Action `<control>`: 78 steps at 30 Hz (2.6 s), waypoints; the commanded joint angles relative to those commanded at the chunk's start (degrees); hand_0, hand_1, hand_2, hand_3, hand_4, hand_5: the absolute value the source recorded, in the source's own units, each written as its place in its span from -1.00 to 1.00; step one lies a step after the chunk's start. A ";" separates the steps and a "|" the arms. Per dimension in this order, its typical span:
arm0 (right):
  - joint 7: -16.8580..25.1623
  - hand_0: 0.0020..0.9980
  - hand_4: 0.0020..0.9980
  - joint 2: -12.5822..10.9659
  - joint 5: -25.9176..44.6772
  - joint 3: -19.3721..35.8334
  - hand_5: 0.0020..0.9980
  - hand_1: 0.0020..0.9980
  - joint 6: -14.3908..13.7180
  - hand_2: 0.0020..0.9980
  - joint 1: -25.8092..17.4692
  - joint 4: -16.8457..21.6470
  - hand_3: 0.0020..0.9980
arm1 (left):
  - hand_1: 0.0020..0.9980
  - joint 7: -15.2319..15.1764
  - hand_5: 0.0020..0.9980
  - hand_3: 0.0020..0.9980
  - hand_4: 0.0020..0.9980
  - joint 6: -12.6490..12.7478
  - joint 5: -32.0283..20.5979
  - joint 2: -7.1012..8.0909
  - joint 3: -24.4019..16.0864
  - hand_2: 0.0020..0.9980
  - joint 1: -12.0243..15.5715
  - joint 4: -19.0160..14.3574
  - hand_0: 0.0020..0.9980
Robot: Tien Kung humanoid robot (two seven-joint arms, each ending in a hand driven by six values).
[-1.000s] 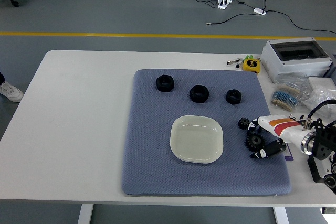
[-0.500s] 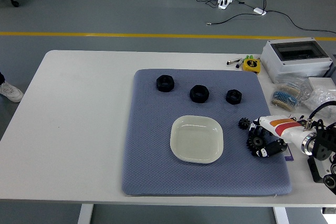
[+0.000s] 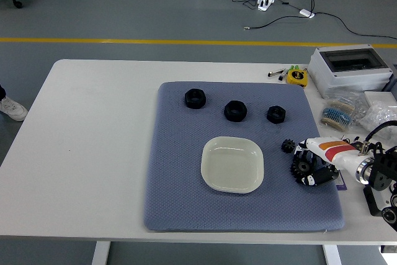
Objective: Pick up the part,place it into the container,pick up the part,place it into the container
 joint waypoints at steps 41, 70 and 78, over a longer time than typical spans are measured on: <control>-2.33 -0.56 0.74 8.51 0.45 -19.42 -0.33 -0.15 3.41 0.03 17.80 3.17 0.08 | 0.30 0.34 0.26 0.16 0.34 -0.19 0.67 0.54 -0.63 0.35 1.05 0.02 0.41; -2.26 -0.45 0.96 8.50 0.50 -12.81 -0.16 -0.04 1.90 0.44 18.18 2.37 0.38 | 0.29 0.16 0.26 0.16 0.34 -0.15 0.07 0.60 -0.29 0.34 0.92 0.03 0.41; -2.44 -0.45 0.94 7.39 -3.30 -9.28 -0.17 -0.04 -0.14 0.42 18.51 -3.70 0.31 | 0.29 0.11 0.26 0.16 0.35 -0.10 -0.06 0.68 -0.21 0.34 0.77 0.05 0.41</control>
